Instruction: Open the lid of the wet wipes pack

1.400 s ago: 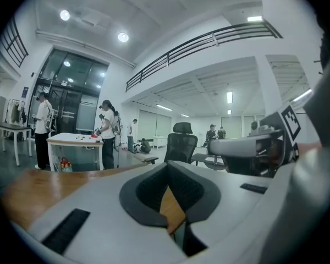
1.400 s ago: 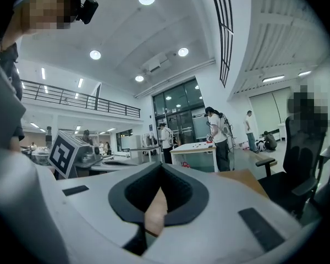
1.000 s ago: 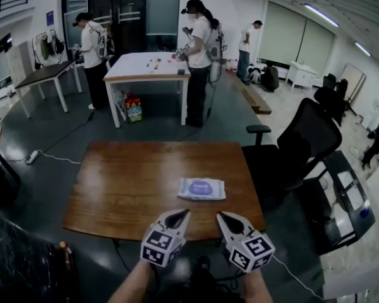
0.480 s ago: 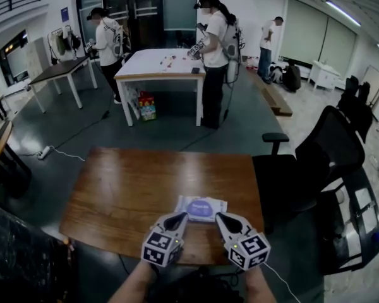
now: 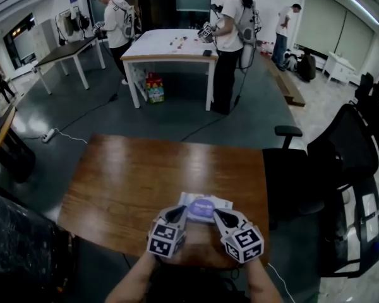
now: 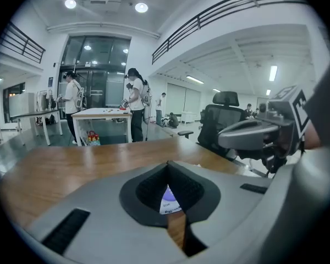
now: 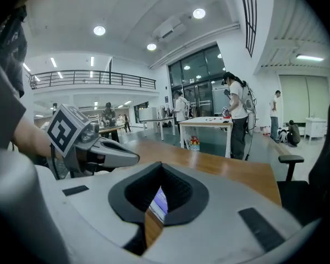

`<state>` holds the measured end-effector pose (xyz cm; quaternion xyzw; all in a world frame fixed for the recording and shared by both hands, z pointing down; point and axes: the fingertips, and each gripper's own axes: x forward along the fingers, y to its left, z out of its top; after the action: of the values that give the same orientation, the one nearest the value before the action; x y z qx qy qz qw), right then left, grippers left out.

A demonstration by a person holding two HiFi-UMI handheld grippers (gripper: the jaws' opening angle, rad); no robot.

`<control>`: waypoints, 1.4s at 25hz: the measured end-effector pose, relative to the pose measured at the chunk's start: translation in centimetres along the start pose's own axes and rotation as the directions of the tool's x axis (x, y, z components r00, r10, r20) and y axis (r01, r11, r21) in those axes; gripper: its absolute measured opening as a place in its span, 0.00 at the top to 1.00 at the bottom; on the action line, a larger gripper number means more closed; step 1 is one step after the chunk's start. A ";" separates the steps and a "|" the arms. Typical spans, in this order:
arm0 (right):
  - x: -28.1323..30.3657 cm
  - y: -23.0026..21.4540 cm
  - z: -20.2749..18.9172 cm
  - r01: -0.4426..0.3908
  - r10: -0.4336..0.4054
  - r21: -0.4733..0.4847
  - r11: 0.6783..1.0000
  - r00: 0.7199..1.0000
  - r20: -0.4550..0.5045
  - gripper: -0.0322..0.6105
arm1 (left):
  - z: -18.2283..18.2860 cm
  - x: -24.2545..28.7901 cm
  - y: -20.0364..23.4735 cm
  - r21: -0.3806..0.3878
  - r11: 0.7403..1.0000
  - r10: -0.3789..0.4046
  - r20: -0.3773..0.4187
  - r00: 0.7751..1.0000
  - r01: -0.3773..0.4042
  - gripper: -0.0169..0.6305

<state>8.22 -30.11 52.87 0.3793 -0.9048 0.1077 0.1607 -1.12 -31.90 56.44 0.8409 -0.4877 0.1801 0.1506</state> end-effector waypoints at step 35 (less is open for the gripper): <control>9.5 -0.8 -10.9 -0.265 0.079 -0.406 0.875 0.904 -0.419 0.52 | -11.4 7.2 2.1 -0.019 0.999 -0.038 -0.396 0.918 0.033 0.96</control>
<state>4.79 -33.46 66.56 0.2185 -0.8849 -0.0188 0.4109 -1.41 -33.56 69.96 0.7949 -0.4329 0.3405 0.2545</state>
